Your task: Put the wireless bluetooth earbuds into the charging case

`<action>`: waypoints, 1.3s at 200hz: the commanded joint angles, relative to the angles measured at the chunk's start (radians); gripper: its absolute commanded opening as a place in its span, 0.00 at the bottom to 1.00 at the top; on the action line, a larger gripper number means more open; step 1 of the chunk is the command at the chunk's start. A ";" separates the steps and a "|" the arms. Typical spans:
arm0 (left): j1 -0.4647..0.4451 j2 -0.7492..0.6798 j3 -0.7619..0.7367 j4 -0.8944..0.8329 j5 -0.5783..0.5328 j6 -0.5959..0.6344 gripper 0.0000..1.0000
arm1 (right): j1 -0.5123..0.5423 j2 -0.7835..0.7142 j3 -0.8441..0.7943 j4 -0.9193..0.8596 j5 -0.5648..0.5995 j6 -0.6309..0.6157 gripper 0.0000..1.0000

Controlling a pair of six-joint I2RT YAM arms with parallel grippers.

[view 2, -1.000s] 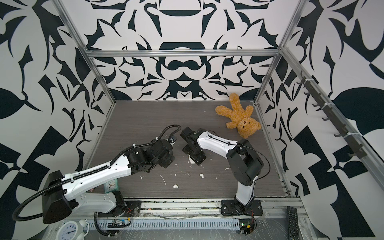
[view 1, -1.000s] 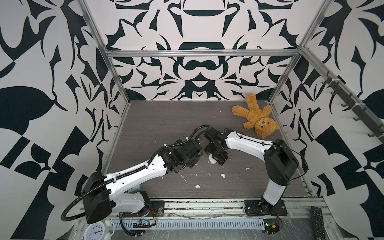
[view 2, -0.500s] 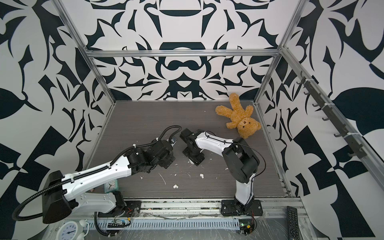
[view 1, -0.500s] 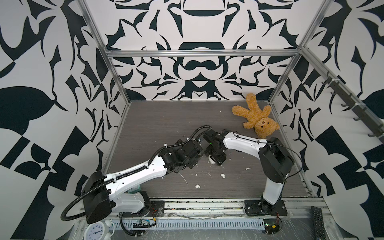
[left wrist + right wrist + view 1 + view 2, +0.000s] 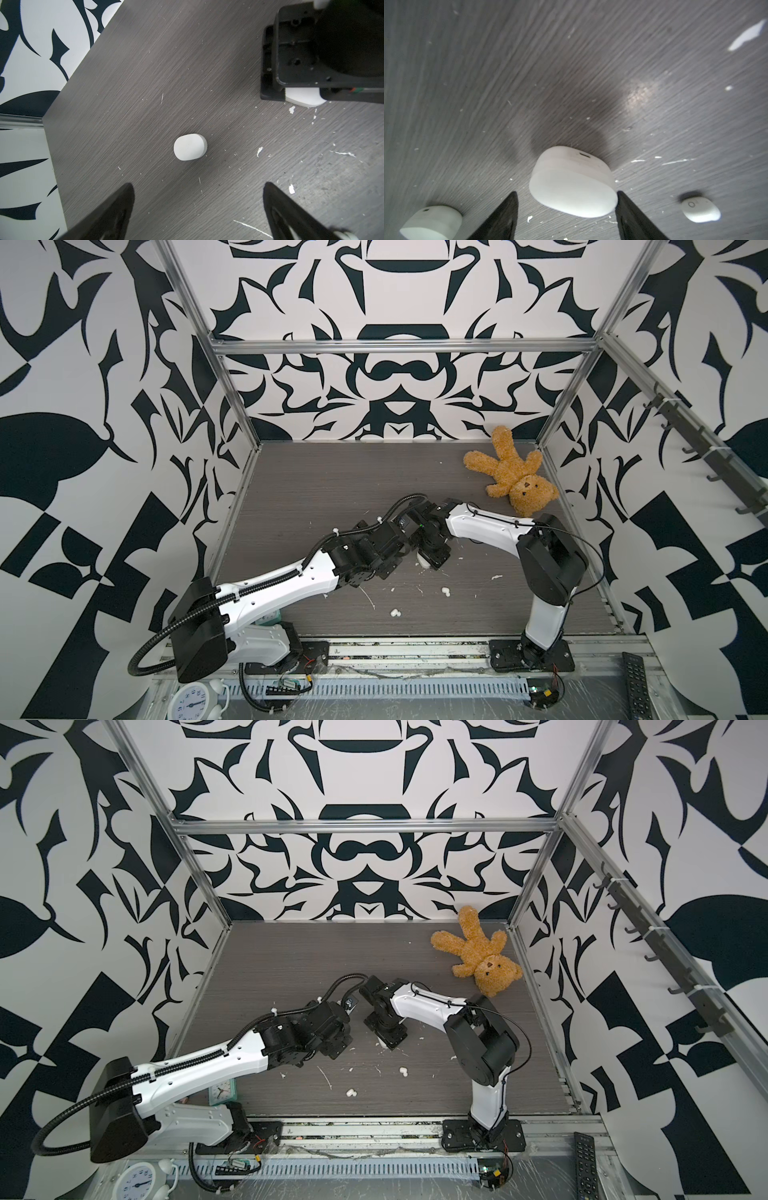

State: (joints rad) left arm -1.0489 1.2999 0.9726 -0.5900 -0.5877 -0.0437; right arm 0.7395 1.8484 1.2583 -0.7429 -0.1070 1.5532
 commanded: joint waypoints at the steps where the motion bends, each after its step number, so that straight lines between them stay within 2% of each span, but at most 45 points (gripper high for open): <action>1: -0.006 0.007 -0.010 -0.010 -0.010 0.004 0.99 | -0.004 -0.038 -0.008 -0.007 0.008 0.032 0.76; 85: -0.013 0.024 -0.006 -0.014 -0.002 0.006 0.99 | -0.015 -0.047 -0.045 -0.006 0.011 0.059 0.72; 109: -0.015 0.029 -0.006 -0.016 -0.003 0.006 0.99 | -0.015 -0.049 -0.046 -0.002 0.016 0.056 0.66; 143: -0.017 0.031 -0.006 -0.016 -0.001 0.007 0.99 | -0.017 -0.039 -0.048 -0.001 0.008 0.048 0.67; 174: -0.017 0.037 -0.004 -0.019 0.002 0.007 0.99 | -0.019 -0.023 -0.036 -0.006 -0.001 0.017 0.70; 186: -0.017 0.037 -0.002 -0.021 0.001 0.008 0.99 | -0.019 -0.022 -0.033 -0.011 0.002 0.009 0.65; 194: -0.017 0.036 -0.003 -0.022 0.001 0.008 0.99 | -0.019 -0.024 -0.033 -0.005 0.004 -0.003 0.57; 208: -0.018 0.033 -0.003 -0.021 0.000 0.007 0.99 | -0.019 -0.030 -0.022 -0.015 0.021 -0.041 0.53; 230: -0.017 0.028 -0.006 -0.021 0.000 0.008 0.99 | -0.016 -0.037 -0.001 -0.068 0.053 -0.069 0.54; 260: -0.018 0.029 -0.005 -0.022 -0.006 0.008 0.99 | -0.015 -0.043 -0.002 -0.071 0.030 -0.124 0.57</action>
State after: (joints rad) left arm -1.0607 1.3327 0.9726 -0.5919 -0.5873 -0.0330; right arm 0.7261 1.8313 1.2278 -0.7609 -0.0937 1.4933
